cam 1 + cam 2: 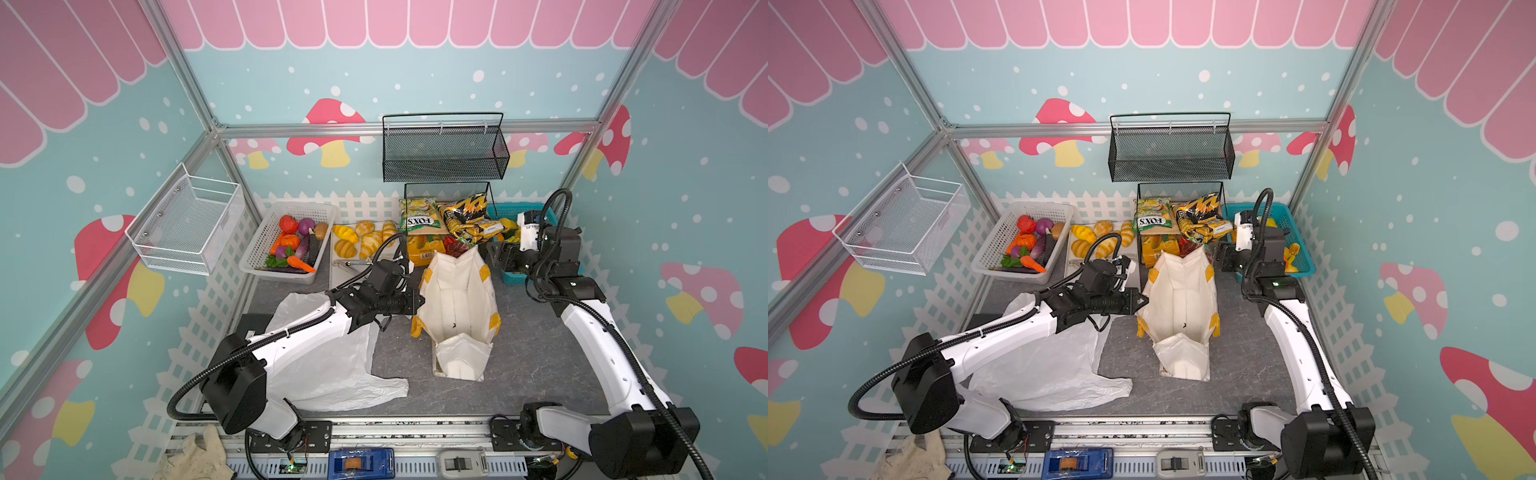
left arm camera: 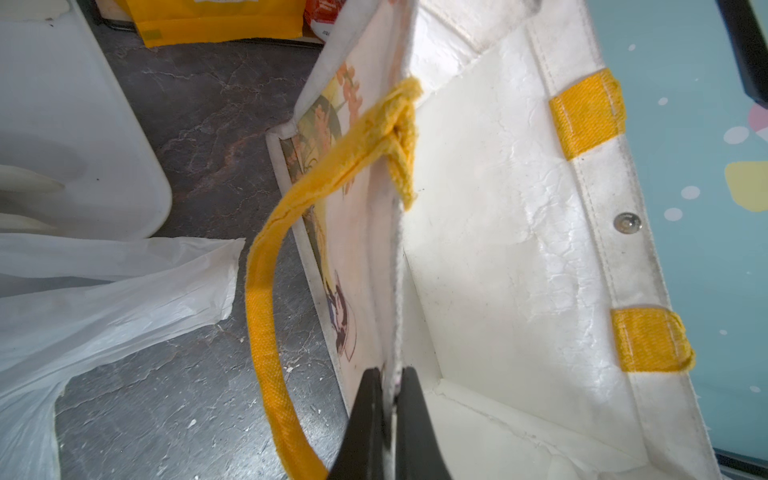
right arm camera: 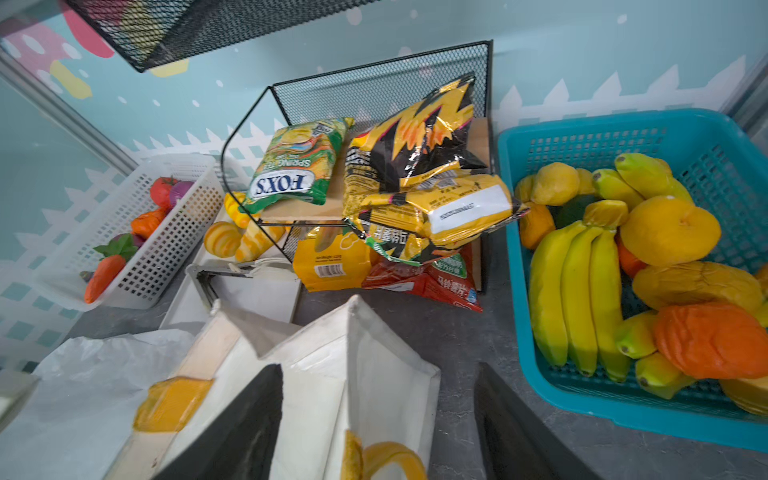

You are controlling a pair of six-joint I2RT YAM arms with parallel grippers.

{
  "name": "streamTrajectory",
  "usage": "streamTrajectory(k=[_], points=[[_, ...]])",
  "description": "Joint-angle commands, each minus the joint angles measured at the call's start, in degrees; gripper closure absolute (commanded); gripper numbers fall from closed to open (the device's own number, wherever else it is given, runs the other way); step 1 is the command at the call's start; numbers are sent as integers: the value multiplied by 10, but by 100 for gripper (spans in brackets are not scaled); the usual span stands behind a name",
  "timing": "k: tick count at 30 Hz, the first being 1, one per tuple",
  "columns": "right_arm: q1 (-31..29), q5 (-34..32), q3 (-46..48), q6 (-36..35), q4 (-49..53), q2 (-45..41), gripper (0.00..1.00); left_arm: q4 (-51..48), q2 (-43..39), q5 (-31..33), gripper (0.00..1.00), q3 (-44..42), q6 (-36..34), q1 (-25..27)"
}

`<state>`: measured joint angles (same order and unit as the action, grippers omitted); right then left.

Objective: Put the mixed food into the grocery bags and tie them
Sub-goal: 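Release the tote with the right gripper and grasp the yellow-black chip bag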

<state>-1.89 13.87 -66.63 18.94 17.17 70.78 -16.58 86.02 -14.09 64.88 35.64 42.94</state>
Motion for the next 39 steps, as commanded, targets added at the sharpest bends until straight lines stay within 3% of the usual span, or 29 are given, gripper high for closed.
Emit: streamTrajectory(k=[1, 15, 28, 33, 39], points=[[25, 21, -15, 43, -32, 42, 23, 18, -21, 4, 100, -10, 13, 1], [37, 90, -55, 187, -196, 217, 20, 19, -49, 24, 100, -33, 12, 1], [41, 113, -80, 210, -246, 280, 28, 6, -103, 31, 100, -64, 11, -50], [43, 118, -73, 211, -272, 289, 38, 2, -109, 30, 100, -76, 12, -61], [47, 126, -63, 214, -300, 293, 59, 6, -112, 28, 100, -89, 19, -63]])
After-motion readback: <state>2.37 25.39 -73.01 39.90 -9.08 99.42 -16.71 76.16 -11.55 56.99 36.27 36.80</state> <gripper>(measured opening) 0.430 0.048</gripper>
